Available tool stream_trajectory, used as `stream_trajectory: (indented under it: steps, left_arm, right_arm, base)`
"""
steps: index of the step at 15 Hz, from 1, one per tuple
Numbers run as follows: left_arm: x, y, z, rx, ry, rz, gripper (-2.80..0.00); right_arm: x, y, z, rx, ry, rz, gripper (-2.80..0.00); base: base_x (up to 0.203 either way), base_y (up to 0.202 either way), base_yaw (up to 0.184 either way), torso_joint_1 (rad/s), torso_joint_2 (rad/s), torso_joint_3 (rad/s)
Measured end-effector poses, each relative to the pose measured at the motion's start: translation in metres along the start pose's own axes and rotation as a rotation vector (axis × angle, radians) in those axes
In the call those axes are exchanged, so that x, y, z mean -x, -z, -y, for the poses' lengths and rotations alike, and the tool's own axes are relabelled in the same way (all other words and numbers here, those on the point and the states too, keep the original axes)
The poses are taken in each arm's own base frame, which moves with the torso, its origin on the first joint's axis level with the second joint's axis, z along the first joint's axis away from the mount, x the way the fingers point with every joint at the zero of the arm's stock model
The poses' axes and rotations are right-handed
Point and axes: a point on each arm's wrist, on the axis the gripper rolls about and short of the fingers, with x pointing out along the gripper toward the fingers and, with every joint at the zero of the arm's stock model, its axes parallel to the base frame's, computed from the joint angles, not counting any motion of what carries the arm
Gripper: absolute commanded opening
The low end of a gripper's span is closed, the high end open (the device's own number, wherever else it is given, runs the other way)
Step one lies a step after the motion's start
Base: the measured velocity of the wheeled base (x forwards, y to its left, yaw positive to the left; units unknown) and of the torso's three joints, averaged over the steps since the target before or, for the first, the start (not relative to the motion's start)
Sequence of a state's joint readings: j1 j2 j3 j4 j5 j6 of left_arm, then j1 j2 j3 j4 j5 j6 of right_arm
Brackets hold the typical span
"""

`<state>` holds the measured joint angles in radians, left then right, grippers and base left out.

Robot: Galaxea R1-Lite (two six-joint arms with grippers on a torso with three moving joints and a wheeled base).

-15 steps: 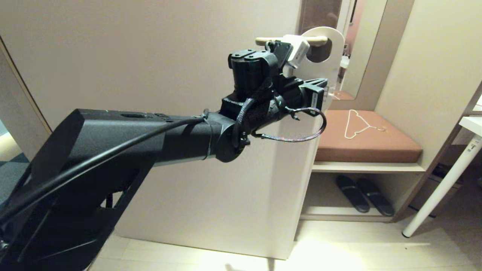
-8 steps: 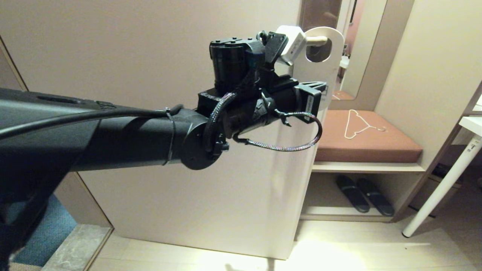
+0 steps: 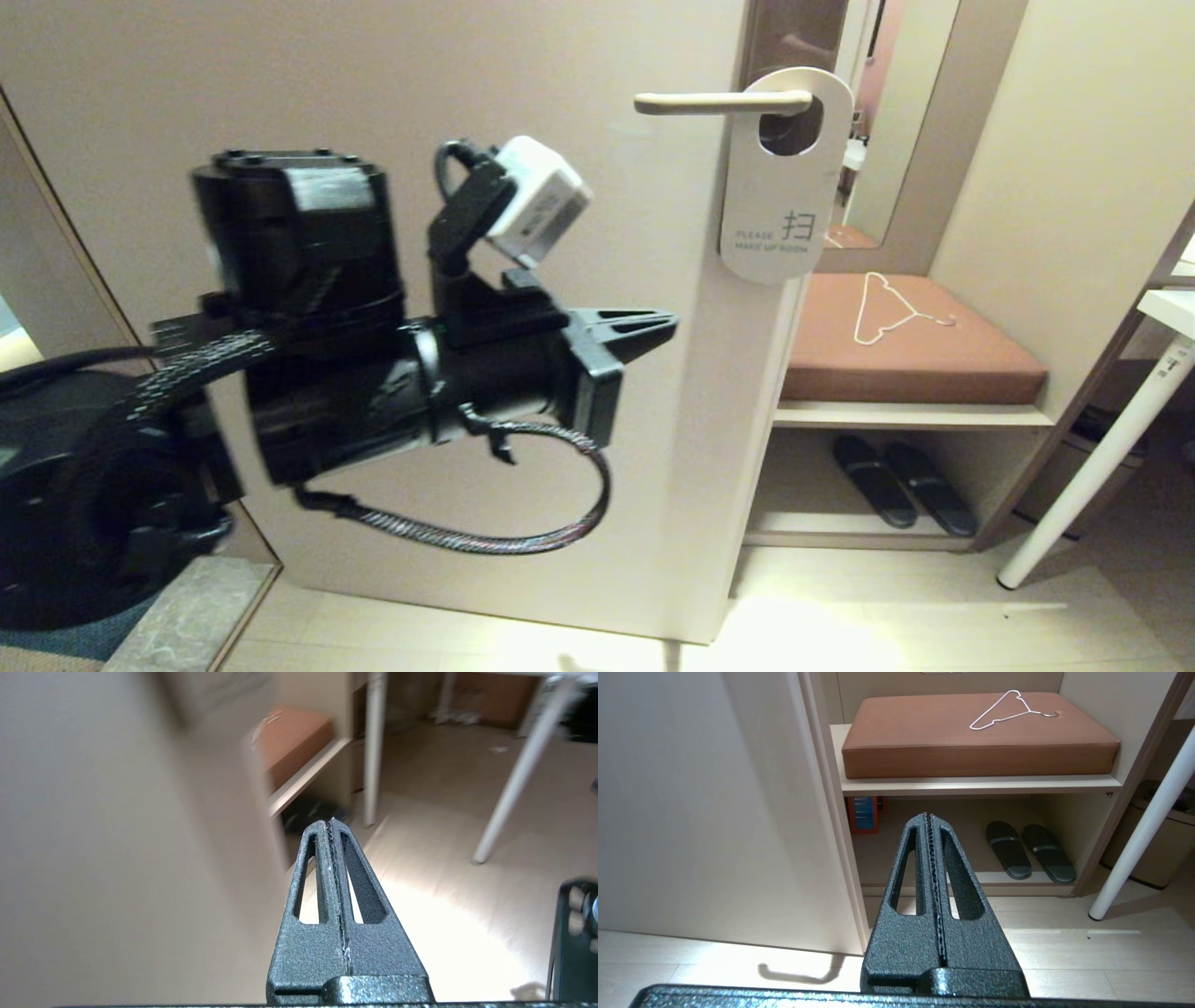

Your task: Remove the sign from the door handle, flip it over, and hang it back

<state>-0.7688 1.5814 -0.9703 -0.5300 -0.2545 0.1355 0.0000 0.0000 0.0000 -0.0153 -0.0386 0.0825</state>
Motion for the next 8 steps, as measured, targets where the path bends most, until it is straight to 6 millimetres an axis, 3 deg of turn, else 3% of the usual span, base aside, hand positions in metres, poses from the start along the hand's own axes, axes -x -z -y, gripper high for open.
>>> stream_trajectory:
  steps: [4, 8]
  left_arm:
    - [0.094, 0.014, -0.019, 0.003, -0.213, -0.004, -2.8]
    - [0.166, 0.026, -0.024, -0.004, -0.476, 0.024, -2.8]
  right_arm:
    - [0.0, 0.0, 0.0, 0.0, 0.001, 0.0, -2.8]
    - [0.0, 0.0, 0.0, 0.0, 0.001, 0.0, -2.8]
  base:
    - [0.0, 0.0, 0.0, 0.0, 0.0, 0.0]
    - [0.0, 0.0, 0.0, 0.0, 0.0, 0.0]
